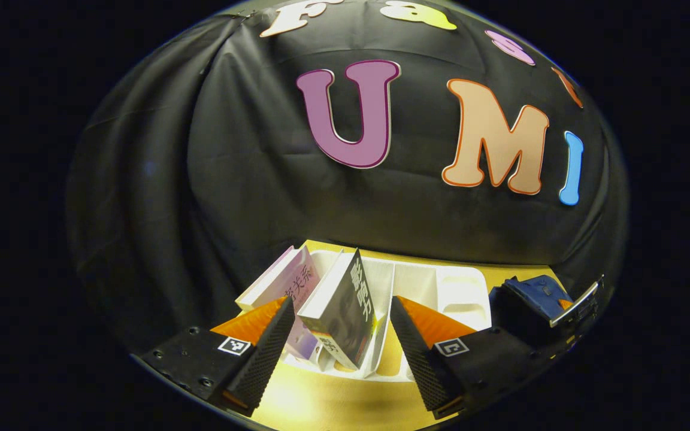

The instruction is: Open the schoolbag, grab two books from the bookshelf and put them into the schoolbag.

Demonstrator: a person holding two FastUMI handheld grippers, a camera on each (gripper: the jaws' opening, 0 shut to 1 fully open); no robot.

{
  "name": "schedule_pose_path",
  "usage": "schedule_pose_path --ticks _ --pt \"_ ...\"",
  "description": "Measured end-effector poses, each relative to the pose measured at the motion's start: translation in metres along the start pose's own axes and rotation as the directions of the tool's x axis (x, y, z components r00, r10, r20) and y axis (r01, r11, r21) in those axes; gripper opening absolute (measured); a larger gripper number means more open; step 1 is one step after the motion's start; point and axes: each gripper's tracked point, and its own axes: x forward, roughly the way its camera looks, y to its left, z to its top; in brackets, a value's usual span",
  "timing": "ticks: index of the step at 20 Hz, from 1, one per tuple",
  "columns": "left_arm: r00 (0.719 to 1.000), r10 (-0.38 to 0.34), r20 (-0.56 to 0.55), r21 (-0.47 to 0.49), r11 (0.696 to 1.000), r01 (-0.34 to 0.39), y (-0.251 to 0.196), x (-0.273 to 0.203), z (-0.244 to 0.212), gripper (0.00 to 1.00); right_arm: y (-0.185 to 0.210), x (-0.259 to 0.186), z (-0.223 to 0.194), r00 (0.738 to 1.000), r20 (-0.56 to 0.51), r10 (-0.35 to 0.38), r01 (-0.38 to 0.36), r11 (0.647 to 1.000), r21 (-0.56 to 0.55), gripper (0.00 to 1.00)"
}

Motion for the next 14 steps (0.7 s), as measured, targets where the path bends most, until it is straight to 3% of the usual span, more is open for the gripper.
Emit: schedule_pose_path --ticks 5,9,12,14 --pt "0.995 -0.054 -0.089 0.094 0.994 0.062 -0.001 0.033 0.011 0.95 -0.02 -0.001 0.0 1.0 -0.018 -0.01 0.011 0.997 0.071 0.1" --pt "0.974 -0.061 -0.218 0.131 0.987 0.091 0.004 0.061 0.004 0.94 -0.024 -0.011 0.002 1.0 -0.025 -0.004 0.006 0.996 0.084 0.1" --pt "0.93 -0.052 -0.363 0.124 0.987 0.103 0.011 0.079 -0.016 0.93 -0.028 -0.025 0.007 1.0 -0.024 -0.004 0.006 0.996 0.084 0.1" --pt "0.894 -0.051 -0.444 0.099 0.989 0.106 0.013 0.086 -0.027 0.92 -0.029 -0.032 0.007 0.999 -0.033 -0.002 0.005 0.994 0.105 0.16"
